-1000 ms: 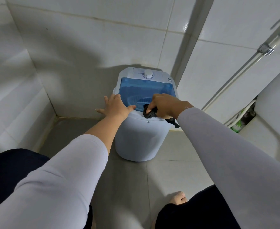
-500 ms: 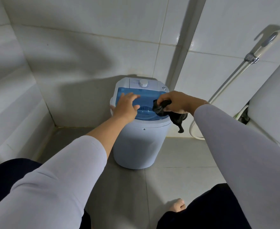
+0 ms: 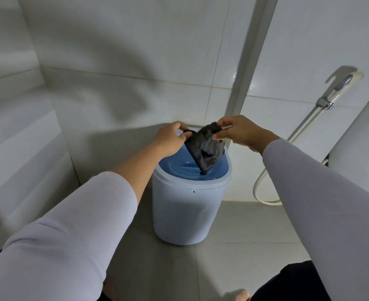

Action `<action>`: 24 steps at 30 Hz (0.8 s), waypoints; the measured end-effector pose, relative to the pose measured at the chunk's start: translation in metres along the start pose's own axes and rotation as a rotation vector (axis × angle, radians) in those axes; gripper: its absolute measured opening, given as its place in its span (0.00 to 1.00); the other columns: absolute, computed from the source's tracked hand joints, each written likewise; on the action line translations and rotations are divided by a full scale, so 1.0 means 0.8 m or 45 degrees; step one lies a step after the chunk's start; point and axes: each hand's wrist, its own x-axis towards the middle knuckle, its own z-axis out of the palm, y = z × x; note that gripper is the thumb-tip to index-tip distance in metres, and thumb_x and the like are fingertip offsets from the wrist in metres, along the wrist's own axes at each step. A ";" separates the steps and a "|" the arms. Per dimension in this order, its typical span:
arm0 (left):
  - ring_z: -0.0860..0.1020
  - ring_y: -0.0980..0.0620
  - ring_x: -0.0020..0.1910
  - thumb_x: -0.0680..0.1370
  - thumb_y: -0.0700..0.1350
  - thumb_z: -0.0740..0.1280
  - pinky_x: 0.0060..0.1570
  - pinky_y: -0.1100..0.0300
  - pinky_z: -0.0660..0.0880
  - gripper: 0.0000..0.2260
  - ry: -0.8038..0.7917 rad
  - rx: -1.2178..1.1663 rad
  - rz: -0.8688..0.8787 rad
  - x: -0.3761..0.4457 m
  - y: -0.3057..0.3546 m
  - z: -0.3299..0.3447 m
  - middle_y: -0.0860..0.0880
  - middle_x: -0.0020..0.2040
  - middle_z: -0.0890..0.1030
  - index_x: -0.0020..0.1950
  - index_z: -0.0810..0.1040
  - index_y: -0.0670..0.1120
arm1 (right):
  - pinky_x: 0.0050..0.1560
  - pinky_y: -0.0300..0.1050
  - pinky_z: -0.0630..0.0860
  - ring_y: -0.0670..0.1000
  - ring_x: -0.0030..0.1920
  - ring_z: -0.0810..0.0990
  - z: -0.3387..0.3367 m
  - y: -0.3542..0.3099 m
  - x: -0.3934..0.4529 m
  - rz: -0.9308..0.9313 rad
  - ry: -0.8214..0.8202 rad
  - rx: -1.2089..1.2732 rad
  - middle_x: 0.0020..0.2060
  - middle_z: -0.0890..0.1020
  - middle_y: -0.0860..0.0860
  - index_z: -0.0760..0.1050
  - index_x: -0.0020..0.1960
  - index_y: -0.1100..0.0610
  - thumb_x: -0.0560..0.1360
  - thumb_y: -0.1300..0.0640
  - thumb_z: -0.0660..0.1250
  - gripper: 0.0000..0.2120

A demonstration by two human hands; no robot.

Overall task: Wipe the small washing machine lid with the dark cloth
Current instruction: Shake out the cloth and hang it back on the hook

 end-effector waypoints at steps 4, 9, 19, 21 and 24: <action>0.73 0.46 0.59 0.81 0.49 0.61 0.49 0.60 0.65 0.14 0.081 0.041 -0.083 0.005 0.004 -0.028 0.44 0.62 0.77 0.61 0.74 0.42 | 0.37 0.35 0.68 0.46 0.41 0.74 -0.012 -0.013 0.005 0.010 0.067 0.035 0.43 0.78 0.52 0.77 0.49 0.57 0.73 0.63 0.69 0.05; 0.74 0.49 0.60 0.79 0.51 0.64 0.51 0.58 0.68 0.14 -0.085 0.074 -0.095 0.012 0.013 -0.061 0.47 0.60 0.77 0.60 0.76 0.45 | 0.43 0.38 0.70 0.49 0.43 0.74 -0.024 -0.044 0.023 -0.025 0.110 0.053 0.40 0.77 0.51 0.75 0.48 0.58 0.75 0.63 0.65 0.03; 0.70 0.51 0.69 0.82 0.45 0.60 0.67 0.58 0.66 0.18 -0.146 -0.072 0.112 0.048 0.055 -0.108 0.51 0.69 0.73 0.72 0.69 0.50 | 0.35 0.38 0.68 0.48 0.39 0.72 -0.033 -0.110 0.068 -0.222 0.055 0.068 0.39 0.76 0.51 0.73 0.47 0.56 0.74 0.69 0.62 0.09; 0.71 0.51 0.67 0.81 0.46 0.60 0.63 0.60 0.65 0.15 -0.114 -0.025 0.090 0.057 0.054 -0.118 0.51 0.68 0.74 0.68 0.73 0.51 | 0.37 0.38 0.69 0.48 0.39 0.73 -0.035 -0.116 0.080 -0.247 0.031 0.083 0.38 0.76 0.51 0.73 0.44 0.54 0.74 0.69 0.62 0.10; 0.72 0.49 0.66 0.80 0.50 0.63 0.66 0.53 0.67 0.09 -0.072 -0.002 0.053 0.072 0.043 -0.131 0.50 0.66 0.75 0.58 0.77 0.52 | 0.38 0.38 0.70 0.48 0.39 0.74 -0.032 -0.124 0.100 -0.276 -0.015 0.096 0.38 0.77 0.51 0.73 0.42 0.52 0.74 0.69 0.62 0.11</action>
